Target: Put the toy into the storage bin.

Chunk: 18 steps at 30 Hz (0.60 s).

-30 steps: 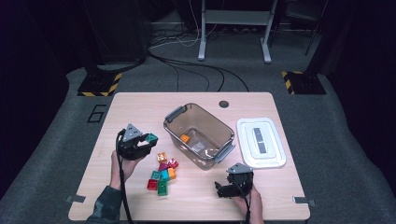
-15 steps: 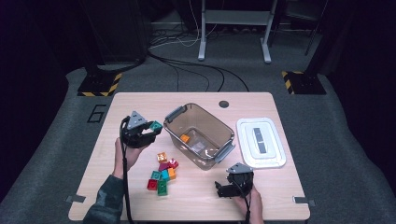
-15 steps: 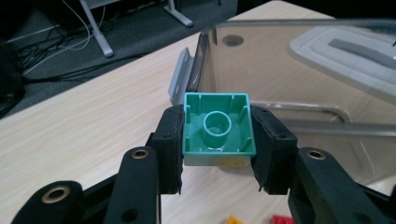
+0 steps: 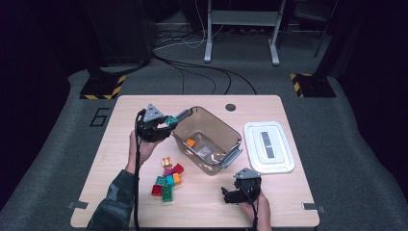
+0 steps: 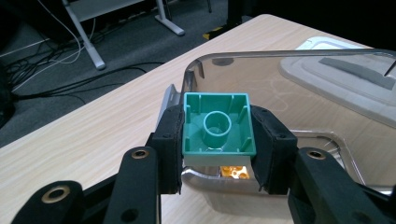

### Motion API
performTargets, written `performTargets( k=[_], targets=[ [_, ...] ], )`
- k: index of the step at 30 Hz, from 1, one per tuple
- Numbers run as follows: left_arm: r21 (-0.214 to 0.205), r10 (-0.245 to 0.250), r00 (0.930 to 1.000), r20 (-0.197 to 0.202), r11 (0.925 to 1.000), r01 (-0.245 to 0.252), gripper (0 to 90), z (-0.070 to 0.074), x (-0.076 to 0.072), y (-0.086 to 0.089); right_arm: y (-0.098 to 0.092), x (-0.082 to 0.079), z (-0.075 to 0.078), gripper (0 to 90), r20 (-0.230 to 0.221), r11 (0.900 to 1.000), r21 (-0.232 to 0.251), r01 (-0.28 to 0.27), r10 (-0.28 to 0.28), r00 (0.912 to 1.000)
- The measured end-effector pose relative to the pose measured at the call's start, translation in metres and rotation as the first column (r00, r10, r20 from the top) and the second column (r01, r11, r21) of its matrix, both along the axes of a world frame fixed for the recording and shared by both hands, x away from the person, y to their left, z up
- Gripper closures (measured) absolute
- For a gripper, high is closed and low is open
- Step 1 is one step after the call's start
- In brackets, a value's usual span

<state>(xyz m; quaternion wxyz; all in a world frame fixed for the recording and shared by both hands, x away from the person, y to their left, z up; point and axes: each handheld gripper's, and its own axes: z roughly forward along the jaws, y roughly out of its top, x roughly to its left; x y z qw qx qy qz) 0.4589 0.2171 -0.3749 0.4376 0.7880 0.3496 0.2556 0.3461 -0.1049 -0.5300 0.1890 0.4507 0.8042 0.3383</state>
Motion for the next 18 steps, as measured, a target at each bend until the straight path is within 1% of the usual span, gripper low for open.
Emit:
performTargets(
  k=[3, 4, 5, 6, 7, 8, 10, 12, 14, 16, 17, 18],
  targets=[
    [0.013, -0.013, 0.9999, -0.003, 0.9998, 0.013, 58.4, 0.0, 0.006, -0.006, 0.0, 0.0, 0.0, 0.0, 0.0, 1.0, 0.0, 0.0, 0.0, 1.0],
    [0.01, -0.015, 0.9999, -0.003, 0.9998, 0.015, 58.4, 0.0, 0.007, -0.009, 0.0, 0.0, 0.0, 0.0, 0.0, 1.0, 0.0, 0.0, 0.0, 1.0],
    [0.016, -0.019, 0.9998, -0.009, 0.9997, 0.019, 58.4, 0.0, 0.009, -0.01, 0.0, 0.0, 0.0, 0.0, 0.0, 1.0, 0.0, 0.0, 0.0, 1.0],
    [0.011, -0.018, 0.9997, -0.014, 0.9998, 0.018, 58.4, -0.002, 0.012, -0.013, 0.0, 0.0, 0.0, 0.0, 0.001, 1.0, 0.001, 0.004, -0.004, 1.0],
    [0.018, -0.021, 0.9996, -0.017, 0.9996, 0.022, 58.4, -0.002, 0.013, -0.014, 0.0, 0.0, 0.0, 0.0, 0.0, 1.0, 0.0, 0.0, 0.0, 1.0],
    [0.017, -0.021, 0.9996, -0.019, 0.9996, 0.021, 58.4, -0.004, 0.016, -0.017, 0.0, 0.0, 0.0, 0.0, 0.0, 1.0, 0.0, 0.0, 0.0, 1.0],
    [0.014, -0.02, 0.9995, -0.023, 0.9997, 0.021, 58.4, -0.005, 0.017, -0.018, 0.0, 0.0, 0.0, 0.0, 0.0, 1.0, 0.0, 0.0, 0.0, 1.0],
    [0.026, -0.025, 0.9991, -0.033, 0.9993, 0.026, 58.4, -0.008, 0.022, -0.022, 0.0, 0.0, 0.0, 0.0, 0.0, 1.0, 0.0, 0.0, 0.0, 1.0],
    [0.027, -0.027, 0.999, -0.036, 0.9992, 0.028, 58.3, -0.009, 0.023, -0.023, 0.0, 0.0, 0.0, 0.0, 0.0, 1.0, 0.0, 0.001, -0.001, 1.0],
    [0.037, -0.028, 0.9981, -0.055, 0.9989, 0.03, 57.8, -0.012, 0.026, -0.027, 0.0, 0.0, 0.0, 0.0, 0.001, 1.0, 0.001, 0.003, -0.003, 1.0],
    [0.037, -0.028, 0.9981, -0.055, 0.9989, 0.03, 52.8, -0.012, 0.026, -0.027, 0.0, 0.0, 0.0, 0.0, 0.001, 1.0, 0.001, 0.003, -0.003, 1.0],
    [0.039, -0.018, 0.9969, -0.077, 0.999, 0.021, 44.1, -0.015, 0.028, -0.027, 0.0, 0.0, 0.0, 0.0, 0.0, 1.0, 0.0, 0.001, -0.001, 1.0]
  ],
)
